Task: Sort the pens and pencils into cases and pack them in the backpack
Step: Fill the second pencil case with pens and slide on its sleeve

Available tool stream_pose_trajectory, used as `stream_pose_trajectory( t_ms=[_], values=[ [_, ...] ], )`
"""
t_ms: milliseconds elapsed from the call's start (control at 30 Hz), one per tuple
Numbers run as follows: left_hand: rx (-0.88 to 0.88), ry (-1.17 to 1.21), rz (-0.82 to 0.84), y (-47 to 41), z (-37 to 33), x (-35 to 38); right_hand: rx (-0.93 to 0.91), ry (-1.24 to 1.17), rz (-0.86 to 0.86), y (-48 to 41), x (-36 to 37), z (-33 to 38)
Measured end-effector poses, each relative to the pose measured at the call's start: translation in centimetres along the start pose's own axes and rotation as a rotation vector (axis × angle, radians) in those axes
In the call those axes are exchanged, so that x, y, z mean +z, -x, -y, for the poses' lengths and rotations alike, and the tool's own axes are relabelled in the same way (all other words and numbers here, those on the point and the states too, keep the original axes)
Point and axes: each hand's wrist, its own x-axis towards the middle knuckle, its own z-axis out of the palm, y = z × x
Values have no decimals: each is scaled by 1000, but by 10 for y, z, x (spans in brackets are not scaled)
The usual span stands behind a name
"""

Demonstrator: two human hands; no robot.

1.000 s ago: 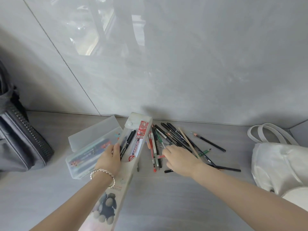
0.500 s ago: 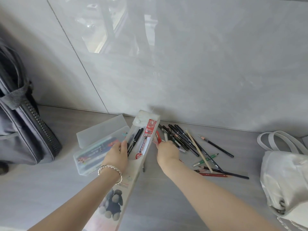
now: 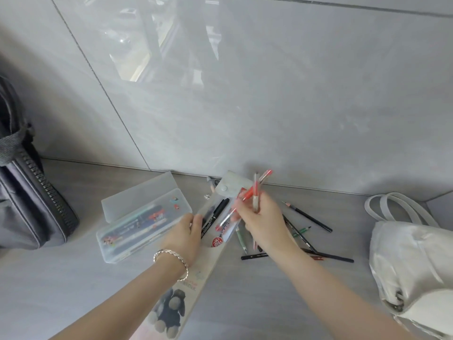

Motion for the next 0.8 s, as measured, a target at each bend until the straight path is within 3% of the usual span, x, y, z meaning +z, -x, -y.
stream_pose_trajectory(
  t_ms=[133, 200, 267, 367, 500, 600, 733, 800],
  values=[
    [43, -6, -20, 6, -14, 0, 34, 419, 119, 18, 2, -12],
    [57, 12, -18, 6, -17, 0, 7, 509, 199, 27, -1, -7],
    [60, 24, -11, 7, -19, 1, -29, 461, 151, 30, -7, 2],
    [55, 26, -5, 9, -20, 2, -82, 167, -62, 24, -17, 15],
    [64, 20, 61, 14, -21, 5, -202, -361, -123, 12, -21, 23],
    [96, 20, 89, 18, -22, 8, -208, -605, -129, 4, -10, 19],
    [138, 13, 77, 19, -23, 10, -176, -289, -60, 9, 6, -2],
    [127, -2, 73, 18, -21, 10, -227, -100, -104, 12, 8, -10]
  ],
)
